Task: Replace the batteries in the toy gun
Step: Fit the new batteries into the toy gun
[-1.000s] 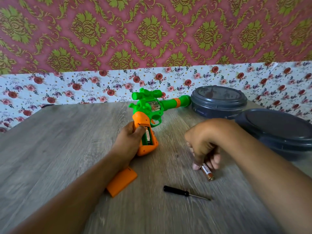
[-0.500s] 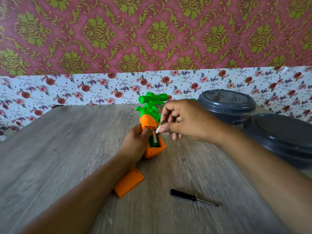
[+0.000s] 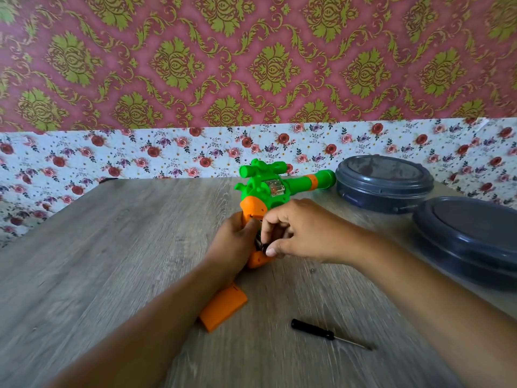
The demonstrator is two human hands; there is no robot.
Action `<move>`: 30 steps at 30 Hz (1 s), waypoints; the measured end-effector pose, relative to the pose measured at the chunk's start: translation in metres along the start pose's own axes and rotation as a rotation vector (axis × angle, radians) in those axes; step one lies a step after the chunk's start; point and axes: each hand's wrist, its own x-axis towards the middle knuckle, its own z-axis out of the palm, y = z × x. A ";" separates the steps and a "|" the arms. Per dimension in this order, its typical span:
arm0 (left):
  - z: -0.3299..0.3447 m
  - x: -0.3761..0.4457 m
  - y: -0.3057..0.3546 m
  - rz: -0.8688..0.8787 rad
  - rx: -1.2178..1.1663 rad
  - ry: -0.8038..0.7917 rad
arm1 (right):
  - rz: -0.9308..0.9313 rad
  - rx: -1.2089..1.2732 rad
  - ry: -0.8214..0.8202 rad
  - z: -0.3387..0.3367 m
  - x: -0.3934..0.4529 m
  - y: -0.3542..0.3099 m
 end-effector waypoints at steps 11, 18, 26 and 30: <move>0.000 -0.003 0.006 -0.028 -0.029 -0.017 | -0.047 -0.108 0.074 0.008 0.002 0.001; 0.000 -0.001 0.008 -0.132 -0.135 0.055 | -0.078 -0.161 0.117 0.010 0.000 0.002; -0.002 -0.002 0.011 -0.128 -0.084 0.109 | -0.079 -0.109 0.192 0.009 0.001 0.009; -0.002 -0.002 0.012 -0.088 -0.056 0.105 | -0.085 -0.122 0.243 0.013 0.001 0.011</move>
